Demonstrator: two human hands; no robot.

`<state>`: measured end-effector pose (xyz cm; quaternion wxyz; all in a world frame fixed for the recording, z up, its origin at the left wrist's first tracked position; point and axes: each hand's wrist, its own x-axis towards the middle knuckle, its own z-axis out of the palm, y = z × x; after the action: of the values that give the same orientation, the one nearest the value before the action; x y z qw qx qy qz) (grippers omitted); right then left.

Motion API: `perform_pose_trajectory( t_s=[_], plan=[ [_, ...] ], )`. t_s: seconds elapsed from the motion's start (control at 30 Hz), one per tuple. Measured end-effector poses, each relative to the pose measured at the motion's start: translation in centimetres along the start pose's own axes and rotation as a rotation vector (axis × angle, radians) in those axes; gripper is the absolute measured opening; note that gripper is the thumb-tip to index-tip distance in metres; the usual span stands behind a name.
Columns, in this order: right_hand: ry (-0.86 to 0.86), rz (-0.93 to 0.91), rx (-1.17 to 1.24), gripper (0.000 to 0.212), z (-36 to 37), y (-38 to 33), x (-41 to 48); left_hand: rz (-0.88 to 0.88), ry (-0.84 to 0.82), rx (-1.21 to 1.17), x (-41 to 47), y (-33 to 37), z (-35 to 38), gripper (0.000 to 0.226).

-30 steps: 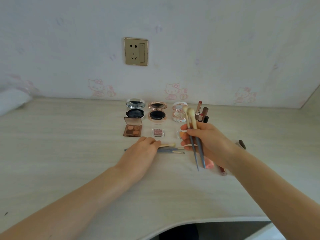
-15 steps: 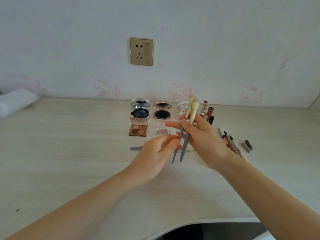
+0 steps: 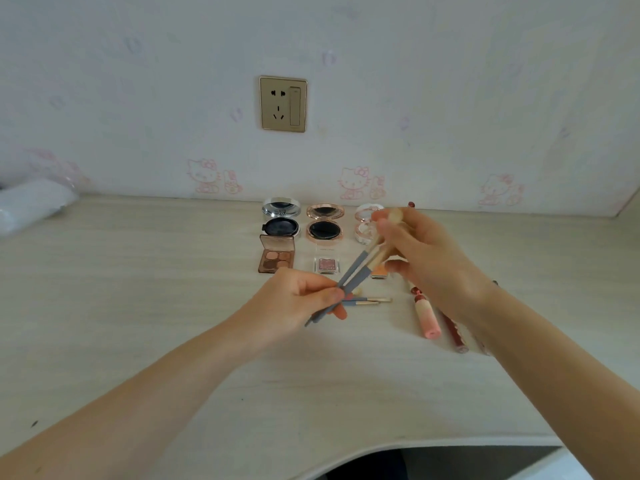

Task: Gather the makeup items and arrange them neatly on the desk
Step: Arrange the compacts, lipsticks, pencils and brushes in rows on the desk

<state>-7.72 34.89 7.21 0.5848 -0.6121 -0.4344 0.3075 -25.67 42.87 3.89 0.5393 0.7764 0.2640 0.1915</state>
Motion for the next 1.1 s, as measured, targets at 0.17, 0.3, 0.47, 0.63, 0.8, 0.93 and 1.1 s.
perform_pose_trajectory(
  t_s=[0.17,0.3,0.47,0.63,0.8,0.93,1.1],
  plan=[
    [-0.107,-0.040,-0.221,0.009,-0.7,-0.3,-0.6,0.059,0.023,0.282,0.0,-1.0,-1.3,0.022],
    [-0.188,-0.031,-0.392,0.013,-1.2,0.5,-1.5,0.105,0.078,0.496,-0.2,-2.2,-1.9,0.018],
    [-0.238,-0.228,-0.864,0.015,-0.5,3.1,-2.8,0.325,0.130,0.894,-0.7,-4.5,-2.0,0.024],
    [-0.246,-0.481,-1.141,0.015,0.4,5.9,-2.6,0.504,0.230,1.090,-0.3,-5.3,-1.3,0.037],
    [-0.111,-0.617,-1.337,0.036,0.5,7.7,-2.5,0.548,0.259,1.097,-0.5,-5.9,-1.5,0.032],
    [-0.075,-0.656,-1.309,0.023,0.3,8.2,-3.3,0.556,0.209,1.080,-1.0,-6.1,-1.9,0.029],
    [-0.109,-0.614,-1.294,0.017,0.2,8.4,-4.1,0.533,0.158,1.032,-1.6,-5.9,-2.1,0.028]
  ],
)
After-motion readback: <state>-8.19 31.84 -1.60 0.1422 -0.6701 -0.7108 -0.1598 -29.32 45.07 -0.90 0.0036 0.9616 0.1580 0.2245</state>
